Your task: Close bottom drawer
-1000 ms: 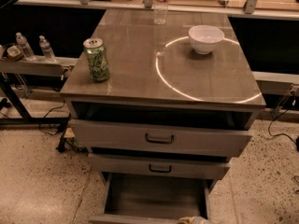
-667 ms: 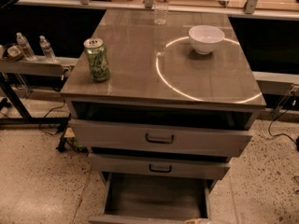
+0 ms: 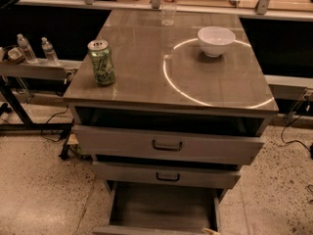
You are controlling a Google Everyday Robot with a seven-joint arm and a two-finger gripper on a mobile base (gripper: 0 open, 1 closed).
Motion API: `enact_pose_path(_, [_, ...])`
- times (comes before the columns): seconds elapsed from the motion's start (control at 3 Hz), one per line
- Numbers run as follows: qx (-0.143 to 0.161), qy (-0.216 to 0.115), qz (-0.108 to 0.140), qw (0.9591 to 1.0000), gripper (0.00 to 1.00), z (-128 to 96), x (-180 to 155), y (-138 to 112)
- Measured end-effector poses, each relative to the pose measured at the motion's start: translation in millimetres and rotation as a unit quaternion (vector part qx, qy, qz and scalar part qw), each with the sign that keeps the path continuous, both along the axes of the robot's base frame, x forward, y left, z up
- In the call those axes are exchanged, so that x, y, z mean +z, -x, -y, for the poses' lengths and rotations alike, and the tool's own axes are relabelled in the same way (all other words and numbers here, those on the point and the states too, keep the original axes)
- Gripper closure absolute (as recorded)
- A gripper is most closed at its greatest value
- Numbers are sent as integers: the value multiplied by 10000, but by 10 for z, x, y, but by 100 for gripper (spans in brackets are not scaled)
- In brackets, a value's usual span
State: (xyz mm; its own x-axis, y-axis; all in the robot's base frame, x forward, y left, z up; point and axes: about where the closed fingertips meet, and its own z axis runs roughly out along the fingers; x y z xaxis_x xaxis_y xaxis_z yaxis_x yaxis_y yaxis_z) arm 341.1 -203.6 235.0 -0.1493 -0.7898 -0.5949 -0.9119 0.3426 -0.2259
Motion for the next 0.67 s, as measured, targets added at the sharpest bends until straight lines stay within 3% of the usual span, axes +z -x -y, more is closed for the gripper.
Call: enact_pose_path(0.67, [-44, 457, -520, 9976, 92, 179, -333, 351])
